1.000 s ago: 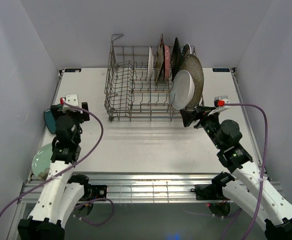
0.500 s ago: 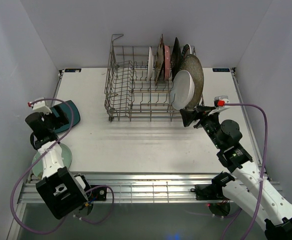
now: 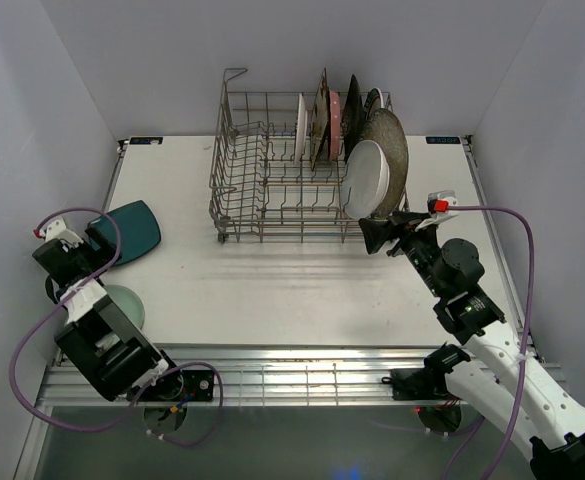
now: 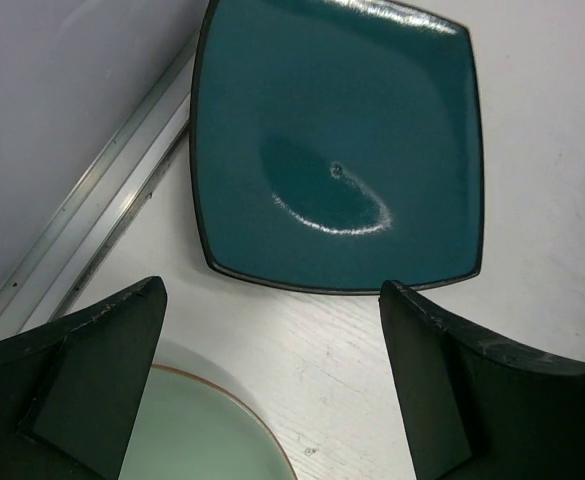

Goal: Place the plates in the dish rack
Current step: Pick up the plate from the corner of the board.

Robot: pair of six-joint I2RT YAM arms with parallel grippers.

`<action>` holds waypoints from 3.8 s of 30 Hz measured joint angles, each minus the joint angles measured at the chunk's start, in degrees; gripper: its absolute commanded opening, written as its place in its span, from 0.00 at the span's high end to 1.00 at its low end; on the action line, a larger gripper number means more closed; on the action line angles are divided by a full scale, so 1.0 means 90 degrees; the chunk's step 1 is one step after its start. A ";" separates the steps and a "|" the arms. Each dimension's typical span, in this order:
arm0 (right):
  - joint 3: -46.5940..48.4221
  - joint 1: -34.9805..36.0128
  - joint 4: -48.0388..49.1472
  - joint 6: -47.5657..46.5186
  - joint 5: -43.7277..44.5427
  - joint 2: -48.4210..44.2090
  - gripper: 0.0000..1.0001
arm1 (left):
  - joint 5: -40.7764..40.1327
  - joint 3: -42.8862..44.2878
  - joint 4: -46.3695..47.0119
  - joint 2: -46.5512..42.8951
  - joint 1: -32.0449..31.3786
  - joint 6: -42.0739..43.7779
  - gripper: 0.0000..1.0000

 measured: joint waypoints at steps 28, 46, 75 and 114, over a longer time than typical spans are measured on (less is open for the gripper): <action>-0.0002 0.0000 0.0000 -0.0002 -0.0041 -0.0138 0.02 | 0.0296 0.0318 0.0250 0.1770 0.0136 0.0010 0.20; -0.0002 0.0000 0.0000 -0.0002 -0.0066 -0.0136 0.02 | 0.0809 0.0726 0.0578 0.2586 0.0165 -0.0248 0.51; -0.0002 0.0000 0.0002 -0.0005 -0.0136 -0.0109 0.02 | 0.1270 0.0974 0.0243 0.1938 -0.0493 -0.0393 0.71; -0.0002 0.0000 0.0005 -0.0010 -0.0333 -0.0044 0.03 | 0.1836 0.3126 -0.1914 0.1241 -0.0559 -0.0843 1.00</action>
